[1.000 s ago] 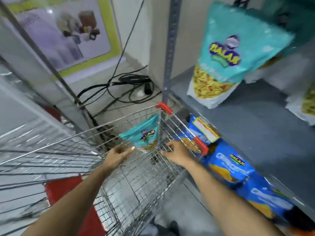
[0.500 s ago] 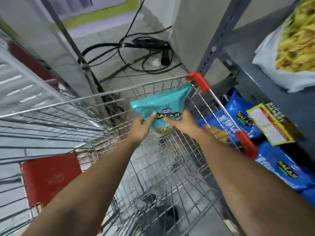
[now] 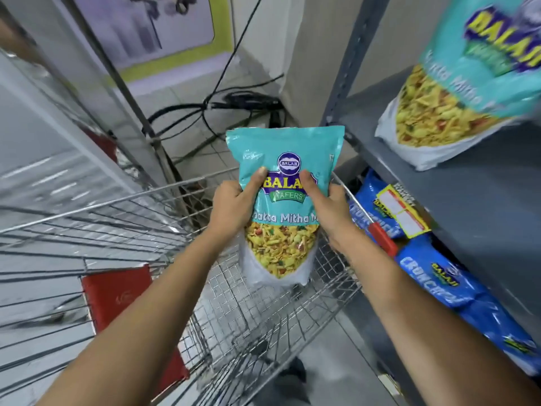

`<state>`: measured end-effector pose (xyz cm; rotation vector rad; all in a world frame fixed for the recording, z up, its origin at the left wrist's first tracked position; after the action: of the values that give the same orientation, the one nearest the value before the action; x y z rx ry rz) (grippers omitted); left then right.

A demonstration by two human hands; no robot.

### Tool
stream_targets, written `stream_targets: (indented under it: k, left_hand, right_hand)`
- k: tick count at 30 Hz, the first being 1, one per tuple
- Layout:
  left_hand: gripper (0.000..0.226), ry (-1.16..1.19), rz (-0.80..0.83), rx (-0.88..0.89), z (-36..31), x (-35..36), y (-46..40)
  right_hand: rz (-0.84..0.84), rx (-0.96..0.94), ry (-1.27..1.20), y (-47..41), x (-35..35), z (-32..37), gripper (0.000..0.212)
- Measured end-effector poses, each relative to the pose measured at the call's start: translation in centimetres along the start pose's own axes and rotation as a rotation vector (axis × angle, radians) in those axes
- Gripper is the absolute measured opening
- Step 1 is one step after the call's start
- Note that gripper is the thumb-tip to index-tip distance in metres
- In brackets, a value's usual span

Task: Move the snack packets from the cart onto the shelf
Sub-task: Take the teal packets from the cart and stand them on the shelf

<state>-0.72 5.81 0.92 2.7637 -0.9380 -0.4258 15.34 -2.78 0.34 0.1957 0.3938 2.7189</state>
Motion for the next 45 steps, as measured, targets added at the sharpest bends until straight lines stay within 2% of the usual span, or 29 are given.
stream_targets:
  k: [2,8,11,13,15,20,23,26,29,31,32,35,38,40,42,45]
  left_hand:
    - [0.080,0.032,0.045,0.029,-2.6,0.0,1.3]
    - [0.075,0.011,0.255,0.154,-10.3,3.1,3.6]
    - [0.058,0.003,0.368,0.258,-13.7,6.3,4.1]
    - [0.062,-0.024,0.419,0.321,-15.9,9.0,4.2]
    - [0.054,-0.076,0.431,0.403,-18.1,11.9,4.3]
    - [0.046,-0.153,0.524,0.587,-22.3,19.8,3.7]
    - [0.055,-0.195,0.549,0.596,-23.4,23.9,2.3]
    - [0.047,-0.177,0.630,0.597,-24.4,27.5,1.1]
    - [0.028,-0.129,0.753,0.567,-24.2,30.0,0.1]
    - [0.026,-0.106,0.788,0.560,-23.3,31.3,-0.3]
    - [0.024,-0.090,0.786,0.554,-22.8,31.8,-0.3]
    - [0.018,-0.047,0.750,0.565,-22.1,32.6,-0.2]
    - [0.023,-0.045,0.683,0.607,-20.7,31.3,-0.1]
    - [0.017,-0.071,0.521,0.608,-18.6,29.1,-0.5]
    - [0.016,-0.156,0.291,0.573,-15.8,26.3,-1.1]
    - [0.023,-0.230,-0.024,0.465,-12.3,22.2,-2.4]
  right_hand:
    - [-0.020,-0.038,-0.019,2.0,-0.1,2.4,0.043]
    - [-0.185,-0.196,-0.078,8.1,-3.7,7.8,0.037]
    - [-0.309,-0.259,0.021,11.7,-7.2,10.2,0.034]
    - [-0.376,-0.300,0.097,14.1,-9.8,11.5,0.026]
    - [-0.445,-0.346,0.138,16.3,-12.3,12.8,0.021]
    - [-0.636,-0.482,0.229,20.0,-18.2,15.0,0.025]
    - [-0.709,-0.502,0.272,21.1,-21.3,14.9,0.038]
    - [-0.779,-0.523,0.301,21.7,-23.9,14.5,0.047]
    - [-0.800,-0.495,0.286,21.7,-25.8,13.4,0.041]
    - [-0.813,-0.477,0.299,21.6,-26.5,12.3,0.029]
    - [-0.824,-0.477,0.308,21.6,-26.6,11.9,0.025]
    - [-0.821,-0.481,0.324,21.7,-26.9,11.1,0.032]
    - [-0.776,-0.420,0.280,22.0,-27.7,9.7,0.051]
    - [-0.702,-0.364,0.253,21.9,-28.6,8.1,0.072]
    - [-0.606,-0.288,0.224,21.4,-29.2,6.3,0.088]
    - [-0.554,-0.211,0.241,20.6,-29.1,4.2,0.097]
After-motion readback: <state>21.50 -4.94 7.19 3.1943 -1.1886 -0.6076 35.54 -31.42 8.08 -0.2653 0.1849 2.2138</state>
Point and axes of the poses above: each hand's wrist, its own y-axis away from the middle knuckle, its own x-axis out of the palm, z = x × y, the point moved 1 cm from there along -y, towards the middle knuckle, and after that the axes turned 13 degrees about z, right-handed, at the moved point
